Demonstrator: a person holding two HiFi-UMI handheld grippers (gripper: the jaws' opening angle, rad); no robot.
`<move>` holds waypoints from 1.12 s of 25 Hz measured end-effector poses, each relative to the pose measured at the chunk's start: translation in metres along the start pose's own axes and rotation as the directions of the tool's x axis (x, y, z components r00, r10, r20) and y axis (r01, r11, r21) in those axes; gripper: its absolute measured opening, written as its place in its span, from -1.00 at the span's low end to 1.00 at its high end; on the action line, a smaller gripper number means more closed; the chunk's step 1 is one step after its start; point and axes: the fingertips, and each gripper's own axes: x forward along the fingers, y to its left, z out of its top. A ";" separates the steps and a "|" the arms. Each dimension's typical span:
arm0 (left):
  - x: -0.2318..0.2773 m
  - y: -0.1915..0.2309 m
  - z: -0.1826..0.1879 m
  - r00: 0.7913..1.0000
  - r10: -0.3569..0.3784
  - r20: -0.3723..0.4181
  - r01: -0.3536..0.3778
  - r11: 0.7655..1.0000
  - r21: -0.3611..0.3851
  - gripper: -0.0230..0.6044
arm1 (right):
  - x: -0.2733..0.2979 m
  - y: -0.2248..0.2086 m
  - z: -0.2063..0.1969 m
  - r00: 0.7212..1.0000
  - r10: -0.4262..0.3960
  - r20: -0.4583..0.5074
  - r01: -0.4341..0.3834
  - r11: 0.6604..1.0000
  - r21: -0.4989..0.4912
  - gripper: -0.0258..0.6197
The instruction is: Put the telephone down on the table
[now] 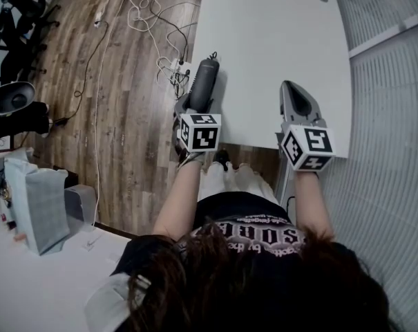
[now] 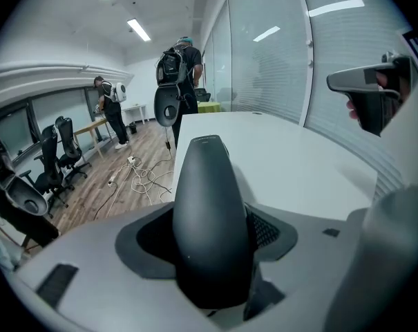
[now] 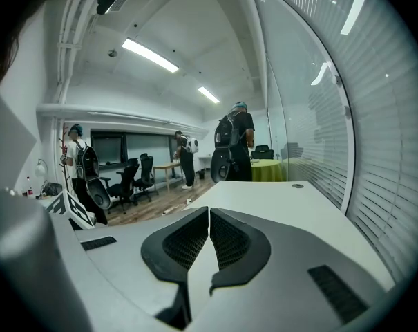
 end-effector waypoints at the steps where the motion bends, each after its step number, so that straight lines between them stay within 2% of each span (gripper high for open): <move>1: 0.000 -0.002 0.000 1.000 0.003 -0.003 -0.003 1.000 0.007 -0.05 | -0.001 0.000 0.000 1.000 -0.001 0.001 0.001 1.000 0.001 -0.83; 6: -0.001 -0.005 -0.003 1.000 0.011 -0.002 -0.011 0.999 0.038 -0.05 | -0.006 -0.001 0.000 1.000 -0.007 0.006 0.007 1.000 0.006 -0.83; 10: 0.001 -0.010 -0.005 1.000 -0.015 0.002 0.015 0.998 0.055 -0.04 | -0.007 -0.003 -0.002 1.000 -0.002 0.007 0.002 1.000 0.012 -0.83; 15: -0.003 -0.016 -0.006 0.998 -0.066 0.021 0.065 0.997 0.028 0.00 | -0.008 -0.001 -0.001 1.000 0.003 0.006 -0.004 1.000 0.013 -0.83; 19: -0.002 -0.014 -0.002 0.997 -0.065 0.044 0.064 0.998 0.018 0.08 | -0.006 -0.002 -0.001 1.000 0.012 0.006 -0.012 1.000 0.014 -0.83; 23: -0.011 -0.009 0.005 0.995 -0.051 0.091 0.050 0.999 0.020 0.20 | -0.004 0.001 0.001 1.000 0.023 0.011 -0.023 1.000 0.008 -0.83; 28: -0.045 -0.008 0.030 0.985 -0.054 0.165 0.048 0.998 0.041 0.20 | -0.007 0.004 0.002 0.999 0.034 0.015 -0.034 0.999 0.003 -0.83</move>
